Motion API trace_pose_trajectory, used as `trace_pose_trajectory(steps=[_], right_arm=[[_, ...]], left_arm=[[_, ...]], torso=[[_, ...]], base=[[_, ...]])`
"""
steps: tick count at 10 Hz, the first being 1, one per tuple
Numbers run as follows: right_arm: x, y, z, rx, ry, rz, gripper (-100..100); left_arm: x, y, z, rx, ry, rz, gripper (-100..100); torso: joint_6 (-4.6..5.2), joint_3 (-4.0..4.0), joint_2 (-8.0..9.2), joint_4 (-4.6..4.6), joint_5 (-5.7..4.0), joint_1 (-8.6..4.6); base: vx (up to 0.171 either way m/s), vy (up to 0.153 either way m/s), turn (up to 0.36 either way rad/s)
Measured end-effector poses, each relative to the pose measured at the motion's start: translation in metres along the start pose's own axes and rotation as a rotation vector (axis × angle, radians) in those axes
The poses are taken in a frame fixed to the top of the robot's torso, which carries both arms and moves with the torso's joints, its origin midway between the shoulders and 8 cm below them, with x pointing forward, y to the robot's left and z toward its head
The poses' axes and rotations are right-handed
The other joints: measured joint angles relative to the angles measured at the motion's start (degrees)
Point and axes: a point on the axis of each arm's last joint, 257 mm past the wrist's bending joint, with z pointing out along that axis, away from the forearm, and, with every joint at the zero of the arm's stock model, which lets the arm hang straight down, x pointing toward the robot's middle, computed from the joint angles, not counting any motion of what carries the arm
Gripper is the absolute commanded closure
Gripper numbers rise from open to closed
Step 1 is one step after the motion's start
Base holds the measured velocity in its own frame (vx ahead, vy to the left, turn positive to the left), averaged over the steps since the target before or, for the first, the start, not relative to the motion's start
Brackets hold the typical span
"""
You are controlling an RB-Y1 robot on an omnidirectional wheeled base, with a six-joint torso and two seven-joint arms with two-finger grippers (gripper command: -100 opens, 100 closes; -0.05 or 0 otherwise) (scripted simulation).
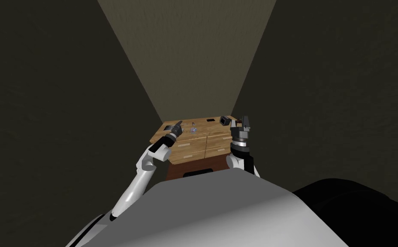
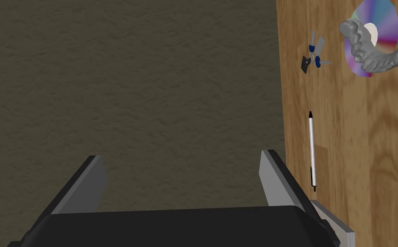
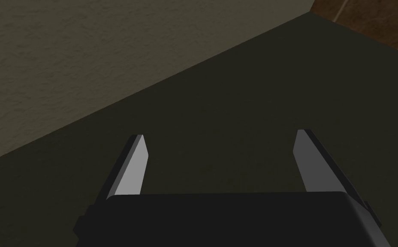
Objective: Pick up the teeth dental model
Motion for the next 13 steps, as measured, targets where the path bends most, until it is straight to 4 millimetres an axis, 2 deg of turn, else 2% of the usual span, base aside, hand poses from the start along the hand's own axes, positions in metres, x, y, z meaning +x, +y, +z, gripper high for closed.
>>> trace_pose_trajectory(steps=[5,13], right_arm=[[0.000,0.000,0.000,0.000,0.000,0.000,0],[0.000,0.000,0.000,0.000,0.000,0.000,0]], left_arm=[[0.009,0.017,0.011,-0.111,0.035,-0.004,-100],[0.011,0.050,0.017,-0.296,0.050,-0.002,-100]], torso=[[-0.01,-0.01,-0.02,-0.01,-0.01,-0.03],[-0.01,-0.03,-0.05,-0.01,-0.01,-0.07]], base=[[0.006,0.010,-0.073],[0.012,0.003,-0.070]])
